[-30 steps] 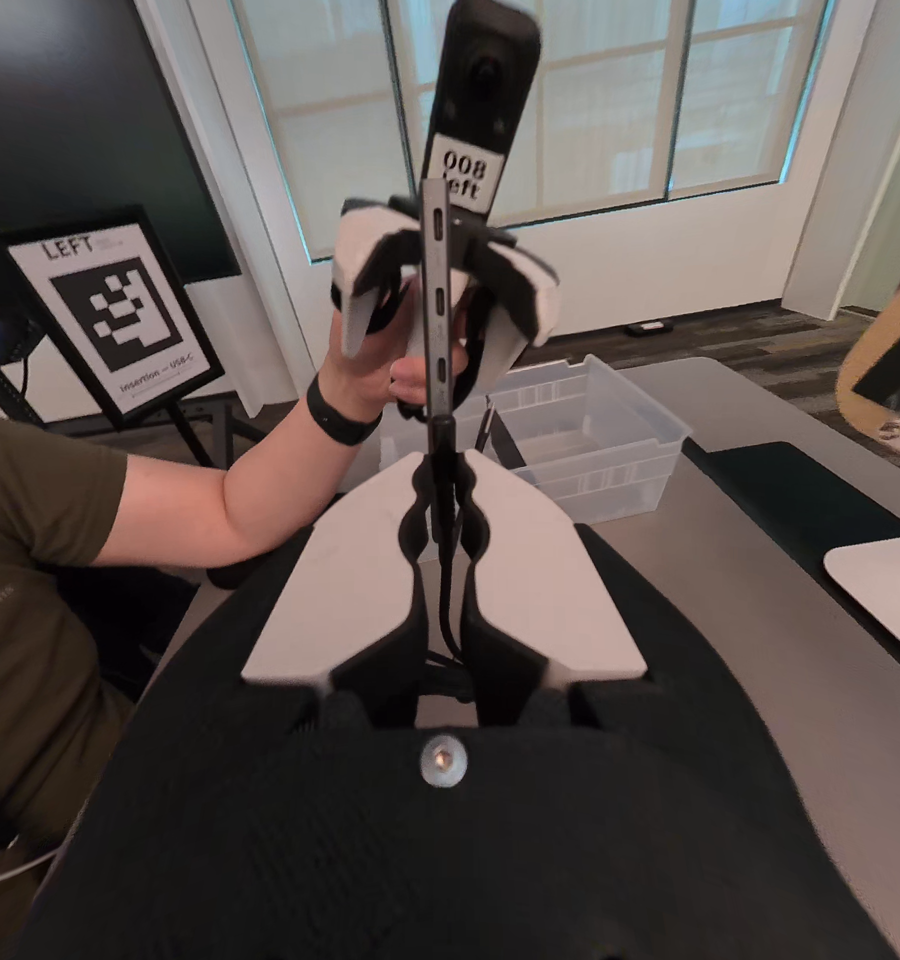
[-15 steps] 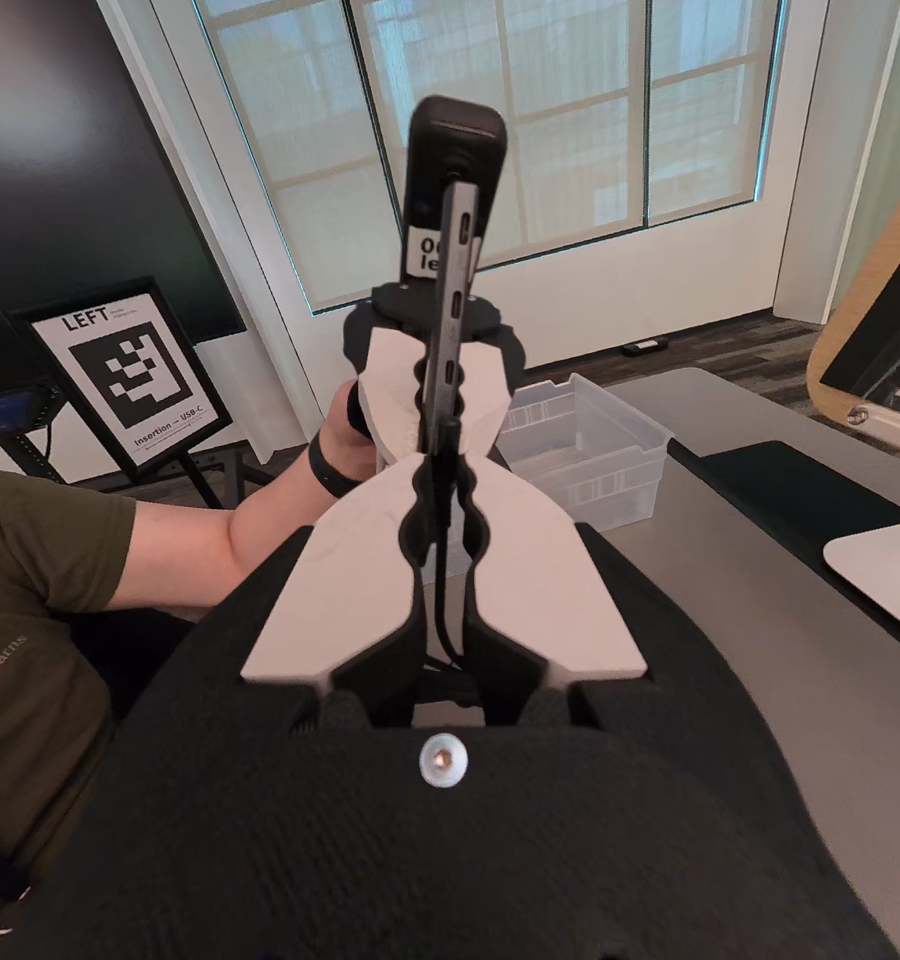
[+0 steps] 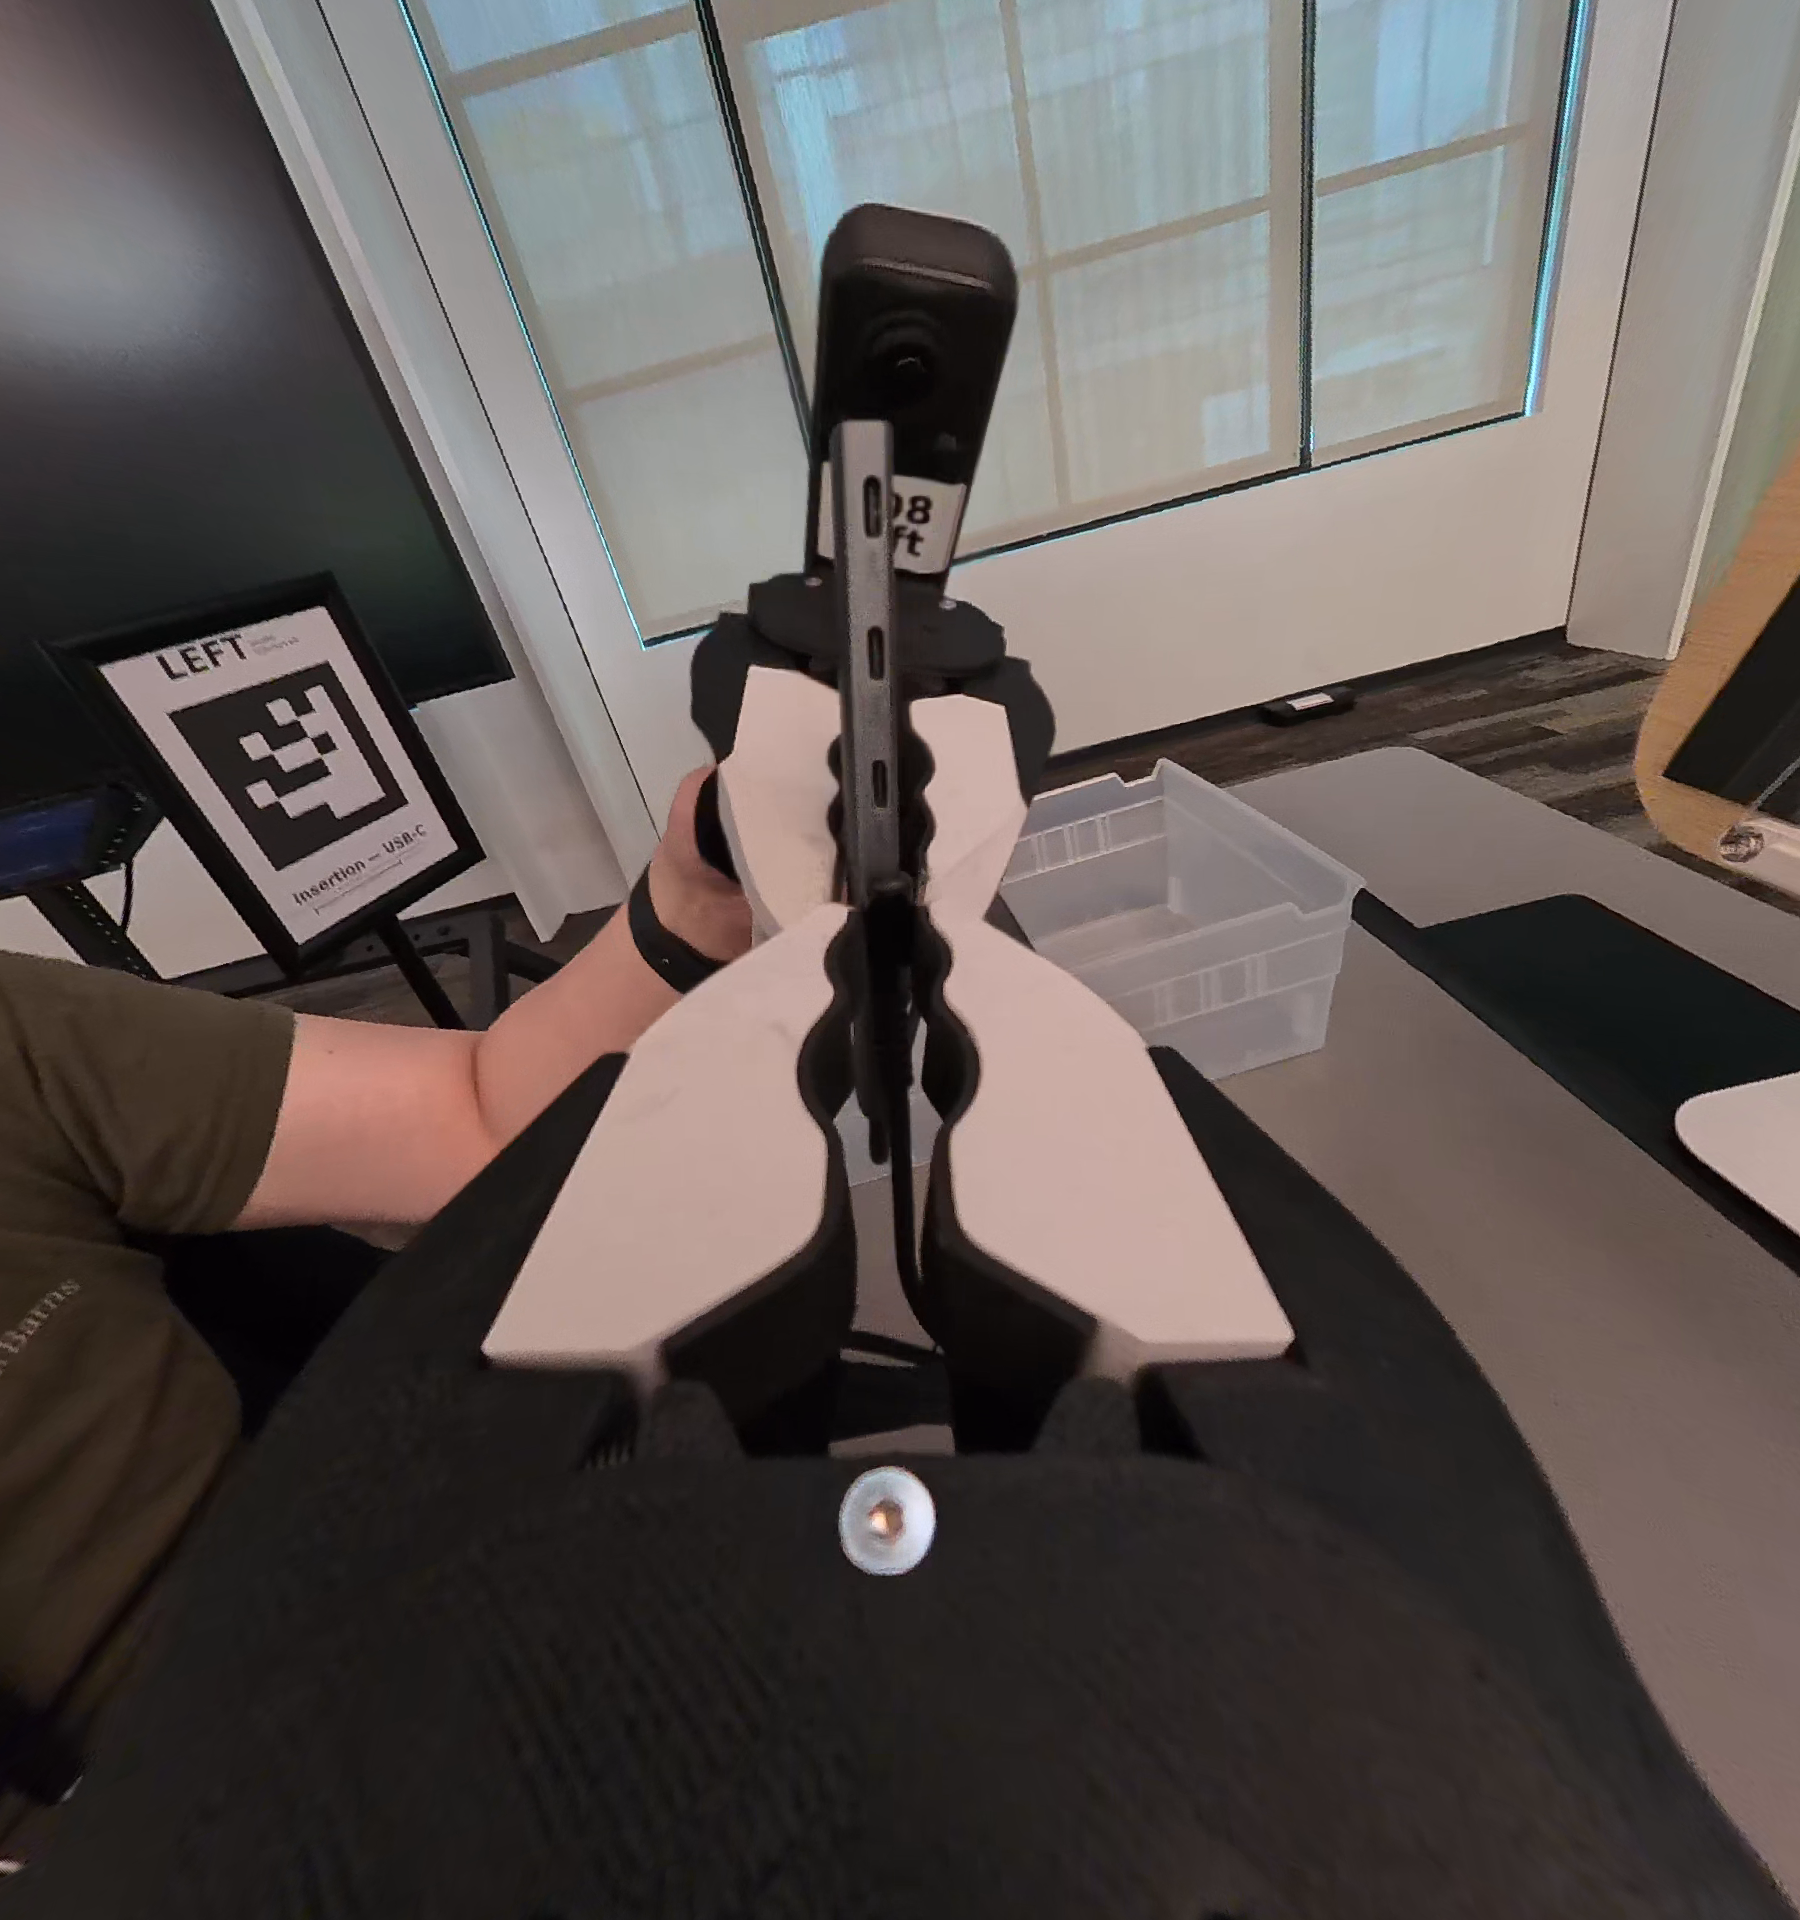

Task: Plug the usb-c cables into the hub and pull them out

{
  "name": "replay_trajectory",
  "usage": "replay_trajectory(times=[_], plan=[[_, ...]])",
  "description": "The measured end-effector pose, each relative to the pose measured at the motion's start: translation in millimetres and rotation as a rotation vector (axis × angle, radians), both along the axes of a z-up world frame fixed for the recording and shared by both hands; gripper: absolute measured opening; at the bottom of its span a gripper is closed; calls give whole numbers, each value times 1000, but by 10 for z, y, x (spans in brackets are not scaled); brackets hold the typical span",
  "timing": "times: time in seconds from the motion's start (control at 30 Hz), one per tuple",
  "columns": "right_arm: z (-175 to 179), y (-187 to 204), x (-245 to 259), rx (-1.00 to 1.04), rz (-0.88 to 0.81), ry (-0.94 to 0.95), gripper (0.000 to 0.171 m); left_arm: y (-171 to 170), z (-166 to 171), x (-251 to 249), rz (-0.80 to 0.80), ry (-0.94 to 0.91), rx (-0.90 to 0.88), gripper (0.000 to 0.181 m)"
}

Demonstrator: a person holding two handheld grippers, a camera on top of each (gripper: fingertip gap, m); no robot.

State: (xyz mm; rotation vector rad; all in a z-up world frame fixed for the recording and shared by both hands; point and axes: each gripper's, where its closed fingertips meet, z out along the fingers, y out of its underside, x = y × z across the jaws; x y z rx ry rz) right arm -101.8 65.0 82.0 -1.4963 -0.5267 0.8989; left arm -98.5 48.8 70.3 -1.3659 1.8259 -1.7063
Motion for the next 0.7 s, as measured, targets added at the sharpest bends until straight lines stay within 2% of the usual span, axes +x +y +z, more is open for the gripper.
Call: replay_trajectory(times=[0.1, 0.27, 0.43, 0.7], plan=[[-3, 1, -6, 7, -13, -18, 9, 25, 35, -15, -7, -21, -25, 12], [-17, 28, 8, -5, -29, -17, 9, 62, 23, 1, 32, -23, 32, 9], [2, 3, -33, -23, 11, -2, 9, 52, 43, -47, 33, -6, 57, 9], [229, -46, -45, 48, -38, 62, 9, 15, 288, -62, 80, -93, 5, 9]])
